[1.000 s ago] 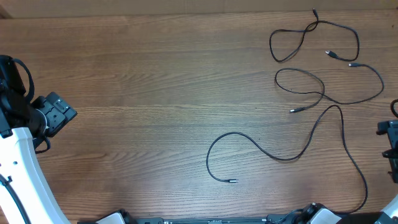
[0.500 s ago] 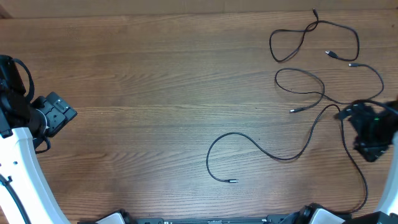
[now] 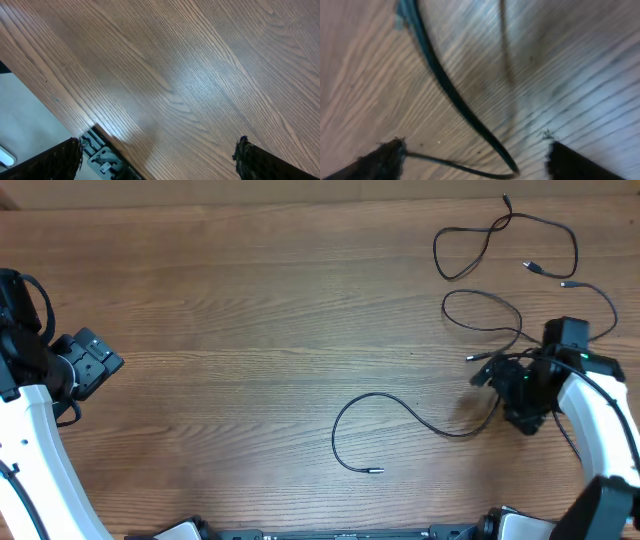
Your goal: Untangle cables
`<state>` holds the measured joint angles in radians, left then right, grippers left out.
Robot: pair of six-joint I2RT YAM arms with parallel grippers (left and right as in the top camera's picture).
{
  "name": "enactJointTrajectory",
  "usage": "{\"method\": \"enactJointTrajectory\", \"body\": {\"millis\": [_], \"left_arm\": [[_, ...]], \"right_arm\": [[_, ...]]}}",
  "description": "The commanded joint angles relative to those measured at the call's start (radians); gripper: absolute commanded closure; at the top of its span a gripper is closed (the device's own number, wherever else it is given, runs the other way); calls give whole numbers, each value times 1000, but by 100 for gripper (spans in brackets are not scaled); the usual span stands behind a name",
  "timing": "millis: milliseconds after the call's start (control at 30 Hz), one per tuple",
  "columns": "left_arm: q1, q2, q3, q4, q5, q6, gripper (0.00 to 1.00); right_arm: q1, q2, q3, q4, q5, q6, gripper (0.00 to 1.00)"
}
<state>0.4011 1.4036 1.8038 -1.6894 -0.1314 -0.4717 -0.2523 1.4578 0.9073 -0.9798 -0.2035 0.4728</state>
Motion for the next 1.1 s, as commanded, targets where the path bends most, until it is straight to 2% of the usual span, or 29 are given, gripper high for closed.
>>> {"method": "enactJointTrajectory", "body": {"millis": [0,67,133,233,300,433,600,800,1067], "left_arm": [[4,2,-4,0,1,-15,0],[4,2,-4,0,1,-15,0],[4,2,-4,0,1,-15,0],[4,2,-4,0,1,-15,0],[4,2,-4,0,1,-15,0],[4,2,-4,0,1,-15,0],[4,2,-4,0,1,-15,0],[4,2,-4,0,1,-15,0],[4,2,-4,0,1,-15,0]], "right_arm": [[11,48,-9,18,4,17,30],[11,63,-9,26,8,17,37],[11,65,-9,32,21,17,48],[9,64,-9,33,35,17,75],[4,64,-3,31,50,17,96],[-18,64,58,-11,112,17,96],[-75,64,246,-172,218,17,96],[-146,64,461,-314,210,0,96],[-198,63,650,-424,208,-32,96]]}}
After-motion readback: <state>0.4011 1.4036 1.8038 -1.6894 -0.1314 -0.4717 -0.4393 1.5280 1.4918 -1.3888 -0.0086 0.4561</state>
